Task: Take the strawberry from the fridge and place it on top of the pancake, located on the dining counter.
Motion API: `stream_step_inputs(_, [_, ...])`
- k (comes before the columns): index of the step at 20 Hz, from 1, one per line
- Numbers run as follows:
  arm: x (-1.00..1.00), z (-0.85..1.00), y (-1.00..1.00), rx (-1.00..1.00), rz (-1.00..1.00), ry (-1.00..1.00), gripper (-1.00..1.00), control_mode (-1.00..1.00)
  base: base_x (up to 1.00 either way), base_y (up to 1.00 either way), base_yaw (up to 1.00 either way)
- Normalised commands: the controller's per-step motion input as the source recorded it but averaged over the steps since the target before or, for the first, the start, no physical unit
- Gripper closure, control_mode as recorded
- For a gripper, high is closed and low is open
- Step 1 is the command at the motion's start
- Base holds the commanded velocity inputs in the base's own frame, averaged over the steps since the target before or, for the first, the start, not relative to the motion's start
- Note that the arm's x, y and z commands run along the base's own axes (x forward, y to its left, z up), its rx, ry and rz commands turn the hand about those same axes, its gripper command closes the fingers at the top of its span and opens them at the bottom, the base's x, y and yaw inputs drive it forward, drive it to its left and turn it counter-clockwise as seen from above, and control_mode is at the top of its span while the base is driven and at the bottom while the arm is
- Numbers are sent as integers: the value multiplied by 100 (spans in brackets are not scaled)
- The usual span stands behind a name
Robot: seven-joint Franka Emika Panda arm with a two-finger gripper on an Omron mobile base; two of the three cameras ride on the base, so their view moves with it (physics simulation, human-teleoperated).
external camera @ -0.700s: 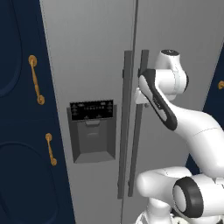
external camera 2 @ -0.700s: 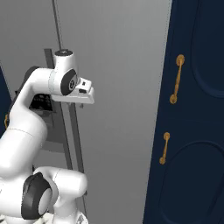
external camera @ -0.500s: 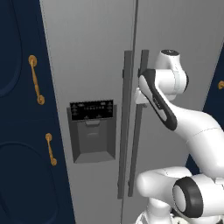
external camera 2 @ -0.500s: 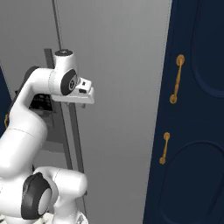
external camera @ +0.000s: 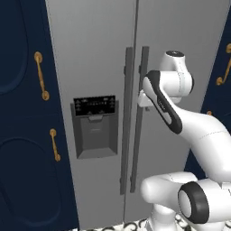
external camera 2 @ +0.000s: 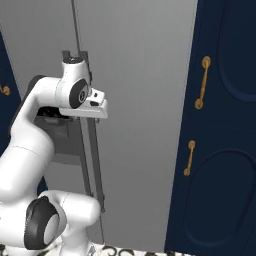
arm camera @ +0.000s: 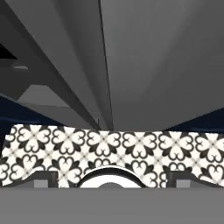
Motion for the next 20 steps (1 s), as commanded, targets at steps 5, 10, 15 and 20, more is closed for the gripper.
stream_step_inputs(5, [0, 0, 0, 0, 0, 0, -100, 100, -48, 40, -12])
stream_step_inputs(10, [0, 0, 0, 0, 0, 0, -100, 100, -48, 29, -12])
stream_step_inputs(15, [0, 0, 0, 0, 0, 0, -100, 100, -49, 16, -8])
stream_step_inputs(20, [0, 0, 0, 0, 0, 0, -100, -100, -5, 2, 0])
